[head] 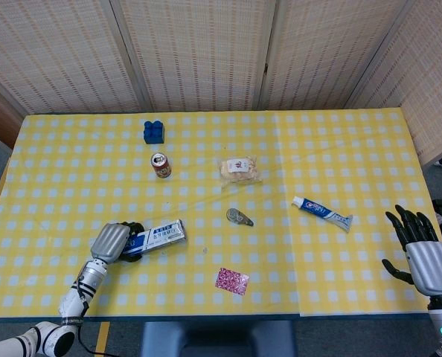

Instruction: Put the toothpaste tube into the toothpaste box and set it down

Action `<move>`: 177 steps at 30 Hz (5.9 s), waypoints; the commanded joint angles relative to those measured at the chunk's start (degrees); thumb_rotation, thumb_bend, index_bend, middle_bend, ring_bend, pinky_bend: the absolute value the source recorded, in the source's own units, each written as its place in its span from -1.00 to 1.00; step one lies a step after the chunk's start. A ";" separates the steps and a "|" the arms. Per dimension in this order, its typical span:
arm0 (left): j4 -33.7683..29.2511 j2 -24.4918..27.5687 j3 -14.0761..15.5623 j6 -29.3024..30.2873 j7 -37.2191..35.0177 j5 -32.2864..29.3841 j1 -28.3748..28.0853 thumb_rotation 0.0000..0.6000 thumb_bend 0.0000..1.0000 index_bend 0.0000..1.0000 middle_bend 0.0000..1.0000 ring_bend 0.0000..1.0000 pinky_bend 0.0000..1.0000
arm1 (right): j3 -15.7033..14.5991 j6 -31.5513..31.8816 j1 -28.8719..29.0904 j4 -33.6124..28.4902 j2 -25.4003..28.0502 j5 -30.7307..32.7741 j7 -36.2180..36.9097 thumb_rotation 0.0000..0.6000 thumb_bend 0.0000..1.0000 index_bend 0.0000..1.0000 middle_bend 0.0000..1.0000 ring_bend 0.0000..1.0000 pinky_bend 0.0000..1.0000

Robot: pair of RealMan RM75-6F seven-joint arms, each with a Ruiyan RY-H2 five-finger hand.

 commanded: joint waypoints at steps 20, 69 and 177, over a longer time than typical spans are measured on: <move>-15.65 6.88 3.38 11.05 5.10 8.37 3.88 1.00 -0.34 0.09 0.26 -0.01 0.15 | 6.53 -24.83 11.64 6.29 -2.41 17.05 1.89 1.00 -0.47 -0.37 -0.44 -0.55 -0.71; -16.31 14.40 3.22 15.15 -4.05 10.06 7.08 1.00 -0.34 0.10 0.27 -0.01 0.15 | 10.05 -34.38 27.42 19.51 -22.48 46.88 -23.19 1.00 -0.47 -0.10 -0.25 -0.35 -0.51; -27.07 18.66 1.57 6.96 8.86 12.76 -1.56 1.00 -0.34 0.12 0.28 -0.01 0.15 | 2.26 -41.36 59.54 -34.42 10.49 53.74 -18.11 1.00 -0.02 0.42 0.42 0.42 0.91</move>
